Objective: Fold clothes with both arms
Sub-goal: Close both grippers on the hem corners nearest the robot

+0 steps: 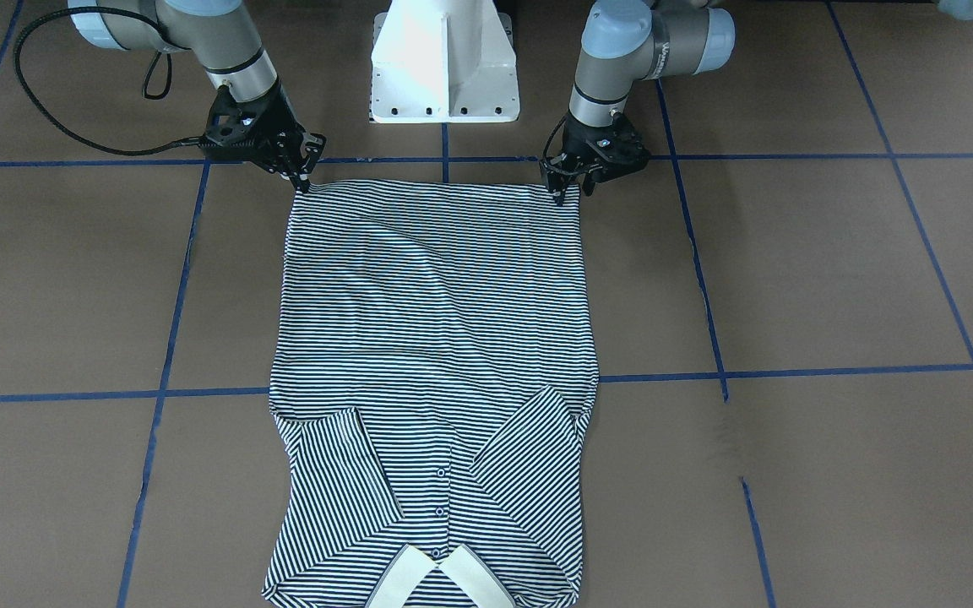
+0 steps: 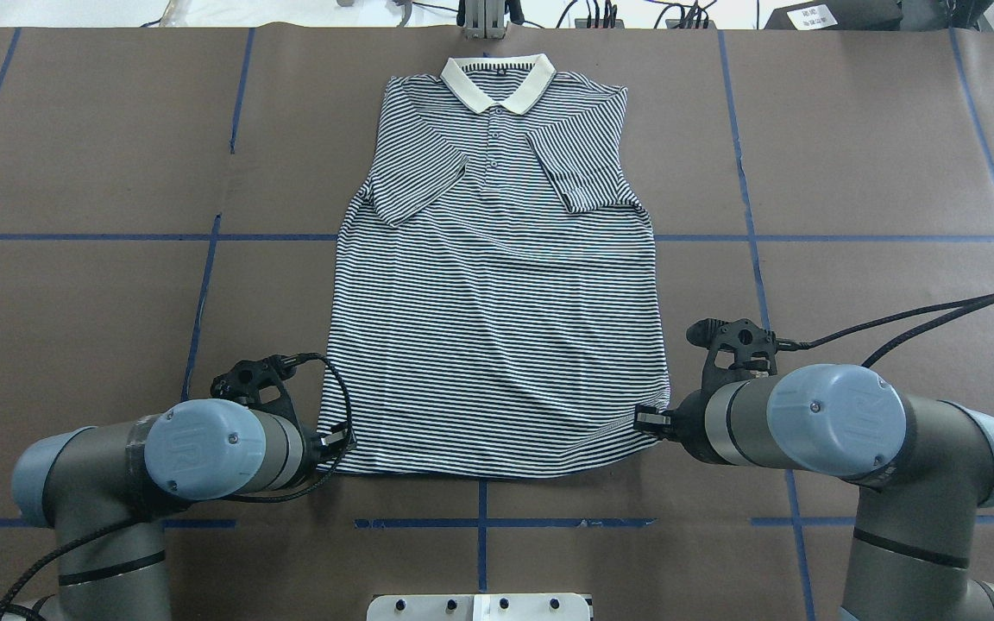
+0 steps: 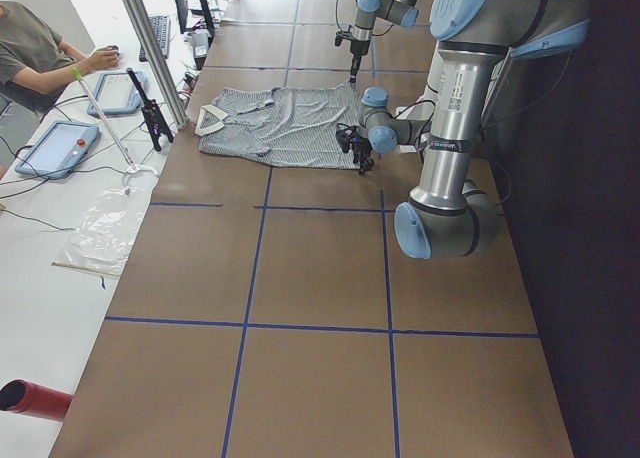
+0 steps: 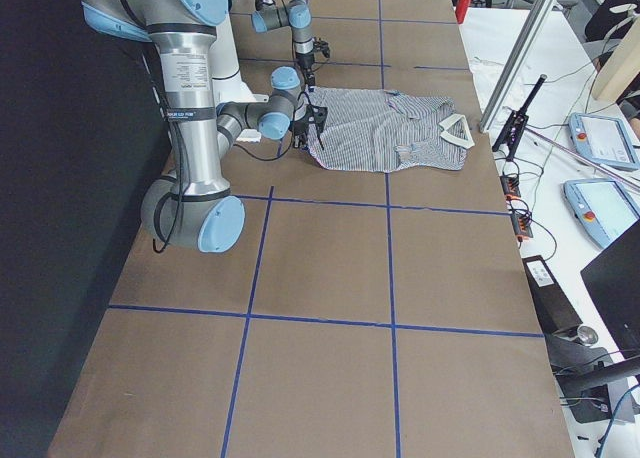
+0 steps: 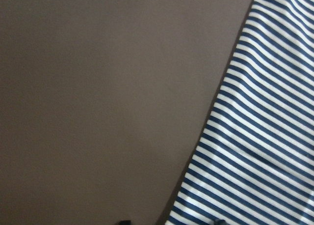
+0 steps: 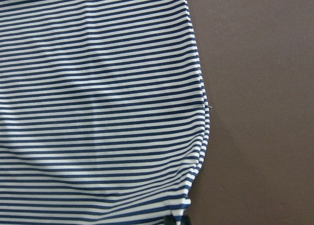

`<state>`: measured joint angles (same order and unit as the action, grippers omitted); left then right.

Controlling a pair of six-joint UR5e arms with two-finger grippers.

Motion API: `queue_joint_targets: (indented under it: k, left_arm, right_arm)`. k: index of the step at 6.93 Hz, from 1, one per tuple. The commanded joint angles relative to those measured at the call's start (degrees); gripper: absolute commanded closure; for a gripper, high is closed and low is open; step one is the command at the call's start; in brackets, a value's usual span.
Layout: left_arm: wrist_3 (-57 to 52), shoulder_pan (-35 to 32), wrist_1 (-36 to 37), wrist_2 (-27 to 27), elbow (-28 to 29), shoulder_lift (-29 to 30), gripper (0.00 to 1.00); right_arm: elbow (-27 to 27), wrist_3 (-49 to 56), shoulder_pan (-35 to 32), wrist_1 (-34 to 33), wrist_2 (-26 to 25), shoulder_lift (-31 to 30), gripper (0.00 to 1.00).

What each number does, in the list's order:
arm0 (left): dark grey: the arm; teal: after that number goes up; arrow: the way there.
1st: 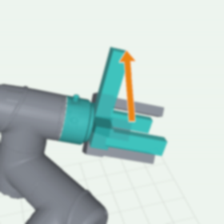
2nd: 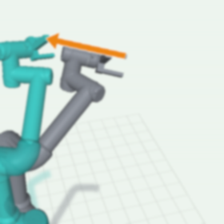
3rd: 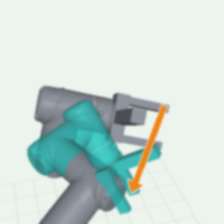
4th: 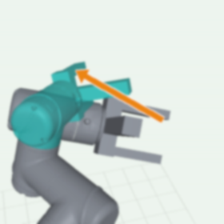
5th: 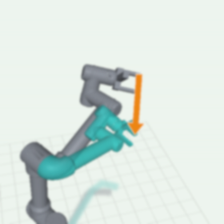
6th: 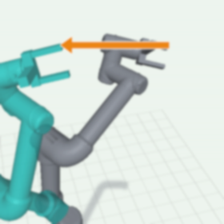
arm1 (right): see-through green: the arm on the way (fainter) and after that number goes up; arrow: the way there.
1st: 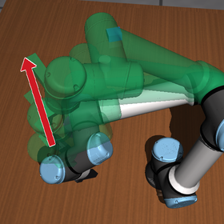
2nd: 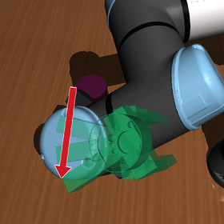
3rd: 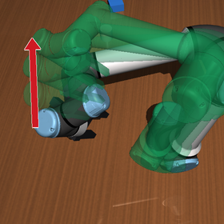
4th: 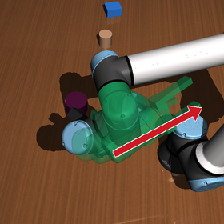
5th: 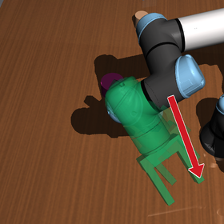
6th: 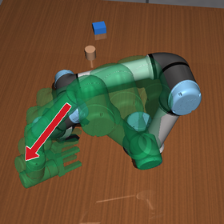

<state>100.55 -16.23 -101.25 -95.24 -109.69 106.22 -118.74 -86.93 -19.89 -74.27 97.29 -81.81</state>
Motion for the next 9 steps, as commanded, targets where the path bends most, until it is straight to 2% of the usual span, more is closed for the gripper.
queue_joint_targets:
  k: [1, 2, 5, 7, 9]
  left_arm:
    - [0.00, -0.03, 4.37, -0.03, -0.70, 2.04, 0.93]
    - [0.00, 0.06, 4.57, -0.03, -0.70, 2.32, 1.00]
    - [0.00, -0.11, 4.74, -0.21, -2.18, 3.02, 1.00]
    - [-0.35, -0.38, 4.92, -1.69, -10.06, 2.42, 1.00]
    - [3.48, -0.12, 5.45, -1.88, -14.39, 1.89, 1.00]
  right_arm:
    - [0.00, 0.18, -0.23, 0.00, 0.61, -0.01, 1.00]
    - [0.00, 0.70, -0.41, 0.00, 0.79, -0.10, 1.00]
    - [-0.09, 2.45, -0.76, 0.09, 1.57, -0.19, 1.00]
    - [-2.45, 2.55, -2.78, 0.09, 6.66, -1.06, 1.00]
    - [-7.71, 2.55, -2.78, 0.09, 10.35, -3.85, 1.00]
